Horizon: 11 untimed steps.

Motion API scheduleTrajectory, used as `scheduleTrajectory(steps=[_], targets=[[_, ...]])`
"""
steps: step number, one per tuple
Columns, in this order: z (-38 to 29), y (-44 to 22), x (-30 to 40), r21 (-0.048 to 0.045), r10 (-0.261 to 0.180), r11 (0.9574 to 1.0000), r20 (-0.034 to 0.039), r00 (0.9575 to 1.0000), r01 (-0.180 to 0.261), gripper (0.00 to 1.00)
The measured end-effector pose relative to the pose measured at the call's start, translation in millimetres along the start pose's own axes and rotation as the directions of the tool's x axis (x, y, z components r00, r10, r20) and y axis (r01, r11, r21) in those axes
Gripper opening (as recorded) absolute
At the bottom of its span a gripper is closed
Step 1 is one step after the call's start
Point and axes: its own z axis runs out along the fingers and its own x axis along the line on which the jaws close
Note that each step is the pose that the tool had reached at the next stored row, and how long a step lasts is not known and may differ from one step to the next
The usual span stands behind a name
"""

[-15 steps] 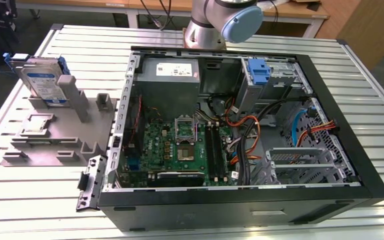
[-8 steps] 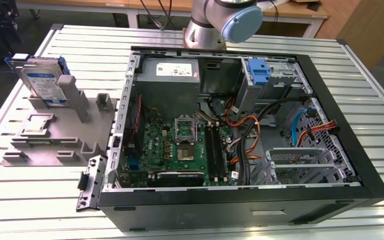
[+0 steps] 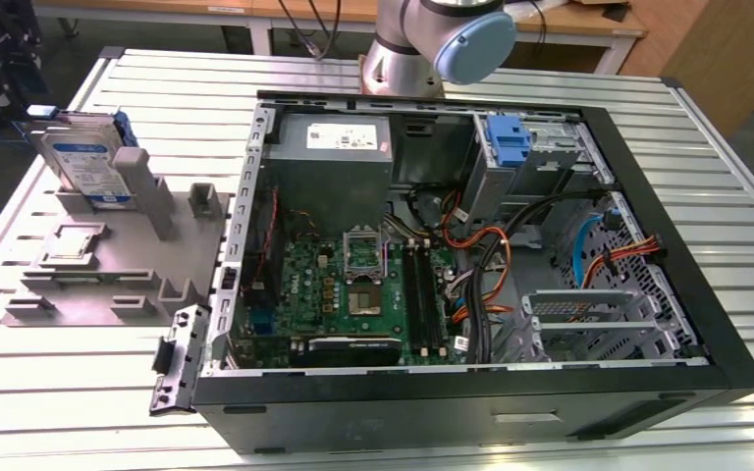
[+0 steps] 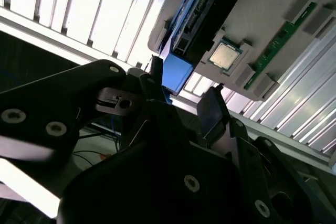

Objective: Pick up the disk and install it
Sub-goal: 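Pick up the disk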

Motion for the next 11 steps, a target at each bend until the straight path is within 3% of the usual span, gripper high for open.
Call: scheduleTrajectory(steps=[11], targets=[[20.0,-0.3,-0.7,0.0053,-0.004,1.0000,0.0002,1.0000,0.004,0.53]])
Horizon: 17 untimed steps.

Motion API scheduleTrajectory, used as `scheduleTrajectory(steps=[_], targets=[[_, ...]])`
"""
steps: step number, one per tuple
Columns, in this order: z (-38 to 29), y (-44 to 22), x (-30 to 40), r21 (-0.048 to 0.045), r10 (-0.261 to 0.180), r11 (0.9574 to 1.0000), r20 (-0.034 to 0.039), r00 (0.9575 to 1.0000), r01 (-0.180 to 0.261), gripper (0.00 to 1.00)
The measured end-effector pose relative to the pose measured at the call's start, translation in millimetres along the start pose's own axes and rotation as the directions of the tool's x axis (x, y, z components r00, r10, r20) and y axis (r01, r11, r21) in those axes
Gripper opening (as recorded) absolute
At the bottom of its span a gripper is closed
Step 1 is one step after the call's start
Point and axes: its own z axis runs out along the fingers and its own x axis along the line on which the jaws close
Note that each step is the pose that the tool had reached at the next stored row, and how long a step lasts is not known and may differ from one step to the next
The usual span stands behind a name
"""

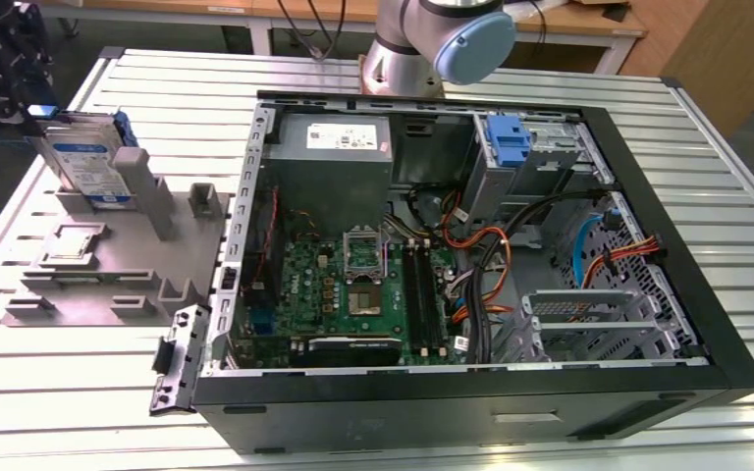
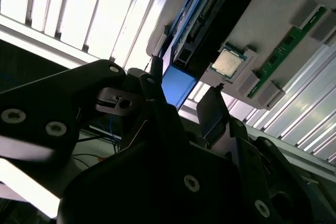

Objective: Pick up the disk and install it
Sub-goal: 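Pick up the disk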

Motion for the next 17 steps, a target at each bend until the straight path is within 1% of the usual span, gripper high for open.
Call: scheduleTrajectory(steps=[4,7,10,17], targets=[[7.2,0.4,0.2,0.0026,-0.001,1.0000,0.0001,1.0000,0.001,0.53],[12.9,2.0,0.5,0.0028,-0.002,1.0000,0.0001,1.0000,0.002,0.53],[17.7,2.3,0.6,0.0028,-0.003,1.0000,0.0006,1.0000,0.003,0.53],[24.3,2.7,0.7,0.0022,-0.003,1.0000,0.0102,0.9999,0.003,0.53]])
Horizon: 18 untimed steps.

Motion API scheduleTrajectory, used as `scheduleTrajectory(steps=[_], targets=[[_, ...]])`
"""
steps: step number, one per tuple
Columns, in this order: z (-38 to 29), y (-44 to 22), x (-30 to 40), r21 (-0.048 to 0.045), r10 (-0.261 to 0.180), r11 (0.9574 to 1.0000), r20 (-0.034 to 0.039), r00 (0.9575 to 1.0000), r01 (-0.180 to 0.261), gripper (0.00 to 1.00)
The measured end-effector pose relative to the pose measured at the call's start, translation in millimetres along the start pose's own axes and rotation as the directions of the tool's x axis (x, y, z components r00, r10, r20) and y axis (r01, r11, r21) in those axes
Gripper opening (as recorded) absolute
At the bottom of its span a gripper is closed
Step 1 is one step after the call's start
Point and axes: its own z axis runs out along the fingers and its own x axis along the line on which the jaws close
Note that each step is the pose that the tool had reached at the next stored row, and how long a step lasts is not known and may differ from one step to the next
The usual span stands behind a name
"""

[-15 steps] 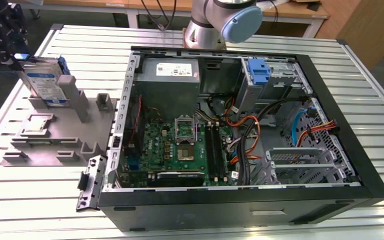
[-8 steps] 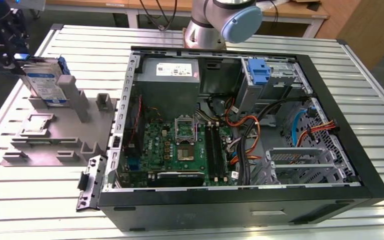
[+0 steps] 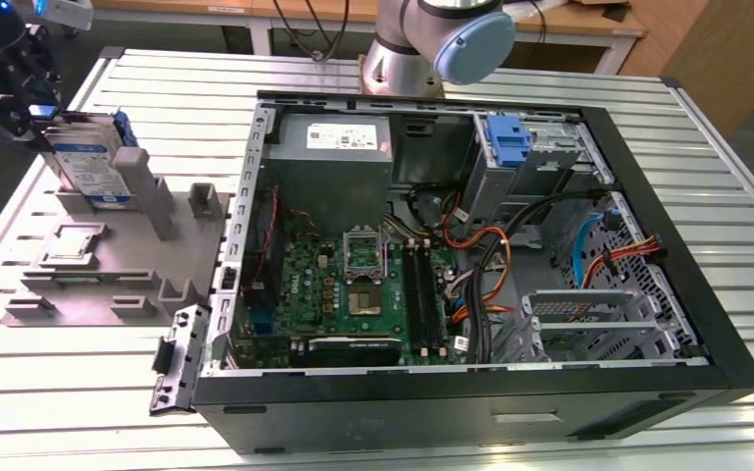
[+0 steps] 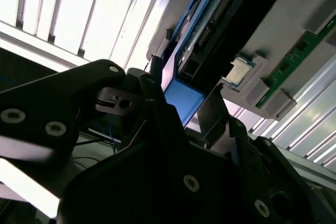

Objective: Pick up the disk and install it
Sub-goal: 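Pick up the disk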

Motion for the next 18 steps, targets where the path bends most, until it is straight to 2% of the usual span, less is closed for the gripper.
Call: scheduleTrajectory(steps=[6,13,16,17,18], targets=[[1.3,0.2,-2.6,-0.0001,0.000,1.0000,0.0032,1.0000,0.000,0.53],[2.8,0.3,-2.6,-0.0003,0.000,1.0000,0.0032,1.0000,0.000,0.53],[2.9,0.3,-2.6,-0.0002,0.000,1.0000,0.0032,1.0000,0.000,0.52],[2.9,0.3,-2.6,-0.0001,0.000,1.0000,0.0032,1.0000,0.000,0.45],[3.0,0.3,-2.6,-0.0001,0.000,1.0000,0.0032,1.0000,0.000,0.45]])
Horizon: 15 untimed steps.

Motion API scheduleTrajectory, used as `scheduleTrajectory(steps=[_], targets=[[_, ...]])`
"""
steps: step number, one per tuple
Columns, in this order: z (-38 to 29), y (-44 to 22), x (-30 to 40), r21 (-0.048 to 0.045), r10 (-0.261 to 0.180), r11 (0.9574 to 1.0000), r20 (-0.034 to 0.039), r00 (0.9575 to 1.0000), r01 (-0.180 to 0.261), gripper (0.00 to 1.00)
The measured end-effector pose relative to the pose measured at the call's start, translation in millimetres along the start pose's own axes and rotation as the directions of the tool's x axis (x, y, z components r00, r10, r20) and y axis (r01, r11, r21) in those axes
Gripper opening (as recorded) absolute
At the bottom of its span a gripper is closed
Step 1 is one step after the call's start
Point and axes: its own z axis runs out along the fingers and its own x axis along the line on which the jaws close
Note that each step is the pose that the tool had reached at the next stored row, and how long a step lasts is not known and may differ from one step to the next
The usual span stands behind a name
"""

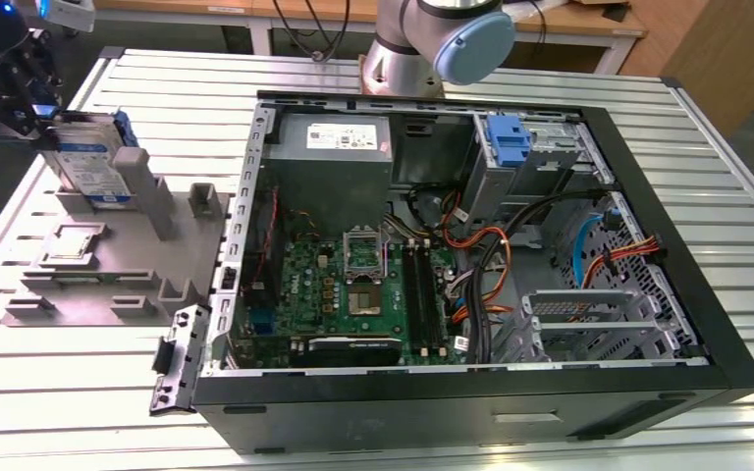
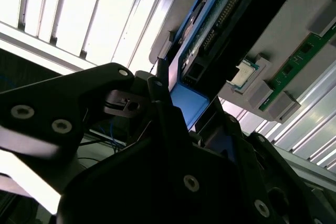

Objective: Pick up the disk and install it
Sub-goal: 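Pick up the disk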

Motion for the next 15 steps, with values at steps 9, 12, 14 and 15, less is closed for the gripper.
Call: scheduleTrajectory(steps=[9,12,14,15], targets=[[0.1,-0.1,1.6,0.0001,0.000,1.0000,0.0000,1.0000,0.000,0.45],[0.0,-0.1,1.7,0.0002,0.007,1.0000,0.0001,1.0000,-0.007,0.45],[0.1,-0.1,1.7,0.0004,0.010,0.9999,0.0002,0.9999,-0.010,0.45],[0.0,-0.1,1.7,0.0004,0.011,0.9999,0.0002,0.9999,-0.011,0.45]])
